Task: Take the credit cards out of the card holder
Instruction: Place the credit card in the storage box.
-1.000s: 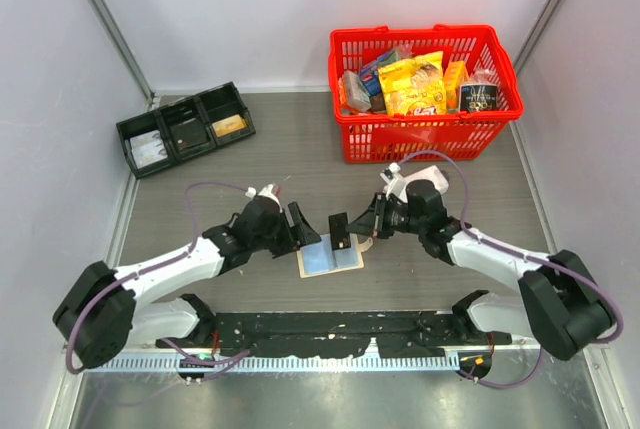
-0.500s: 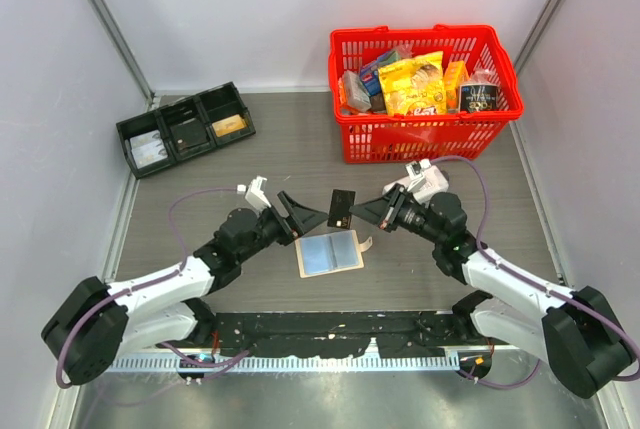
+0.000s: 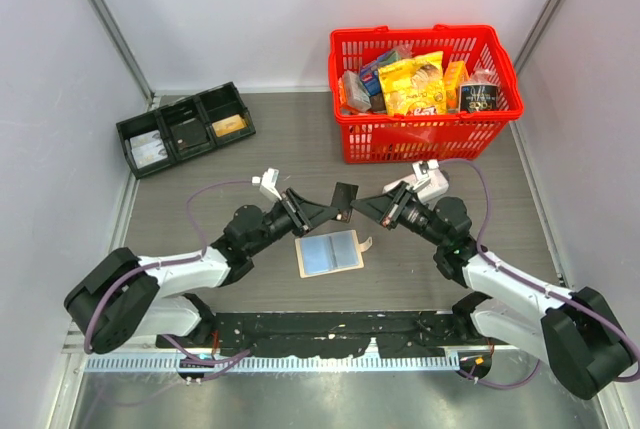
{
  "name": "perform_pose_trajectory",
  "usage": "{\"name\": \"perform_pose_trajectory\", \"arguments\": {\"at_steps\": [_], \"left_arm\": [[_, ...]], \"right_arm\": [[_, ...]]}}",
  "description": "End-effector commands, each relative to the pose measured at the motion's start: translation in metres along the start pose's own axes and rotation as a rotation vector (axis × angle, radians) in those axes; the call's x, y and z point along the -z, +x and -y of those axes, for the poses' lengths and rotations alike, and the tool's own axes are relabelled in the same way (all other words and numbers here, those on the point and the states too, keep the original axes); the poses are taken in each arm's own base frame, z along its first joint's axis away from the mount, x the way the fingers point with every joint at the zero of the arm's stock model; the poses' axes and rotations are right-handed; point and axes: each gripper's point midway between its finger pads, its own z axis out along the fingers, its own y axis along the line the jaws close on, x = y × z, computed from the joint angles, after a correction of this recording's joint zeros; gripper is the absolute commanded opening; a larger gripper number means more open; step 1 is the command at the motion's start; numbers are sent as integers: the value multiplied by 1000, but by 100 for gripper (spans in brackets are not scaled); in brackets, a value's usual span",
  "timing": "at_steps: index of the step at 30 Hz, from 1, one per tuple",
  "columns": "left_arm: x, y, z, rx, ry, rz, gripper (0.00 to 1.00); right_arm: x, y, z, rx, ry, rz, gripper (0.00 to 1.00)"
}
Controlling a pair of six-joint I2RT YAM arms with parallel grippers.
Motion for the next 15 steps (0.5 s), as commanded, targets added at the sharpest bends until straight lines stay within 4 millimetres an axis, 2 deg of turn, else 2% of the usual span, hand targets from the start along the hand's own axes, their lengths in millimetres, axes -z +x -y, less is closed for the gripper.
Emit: {"name": "perform_pose_trajectory", "arguments": {"at_steps": [1, 2, 3, 5, 7, 8, 9, 10, 11, 12, 13, 14, 15], "left_arm": [[-5, -13, 47, -15, 183, 38, 19], [-5, -12, 48, -14, 191, 34, 6], [-5, -11, 48, -15, 193, 32, 0], [-3, -11, 48, -20, 193, 32, 0], [0, -9, 40, -27, 171, 31, 0], [3, -9, 34, -33, 150, 24, 0], [5, -8, 30, -42, 129, 12, 0], [7, -7, 26, -71, 111, -12, 0], [9, -6, 21, -97, 83, -39, 0], [11, -5, 19, -135, 63, -73, 0], [13, -4, 15, -173, 29, -115, 0], [15, -2, 11, -232, -7, -167, 0], [19, 2, 9, -306, -33, -218, 0]], "right_arm": [[-1, -9, -14, 19, -59, 39, 1], [-1, -7, -13, 22, -59, 32, 1], [-2, -8, -13, 25, -57, 32, 1], [-2, -7, -16, 44, -62, 21, 1], [-2, -8, -19, 78, -60, 11, 7], [-2, -6, -13, 102, -27, -6, 14], [-3, -11, -22, 132, -37, -1, 19], [-2, -8, -12, 174, 6, -30, 31], [-3, -17, -23, 223, -4, -21, 42], [0, -12, -13, 267, 44, -62, 48], [-1, -18, -25, 325, 32, -64, 58], [2, -13, -17, 389, 63, -113, 61], [1, -20, -28, 476, 52, -123, 67]]}}
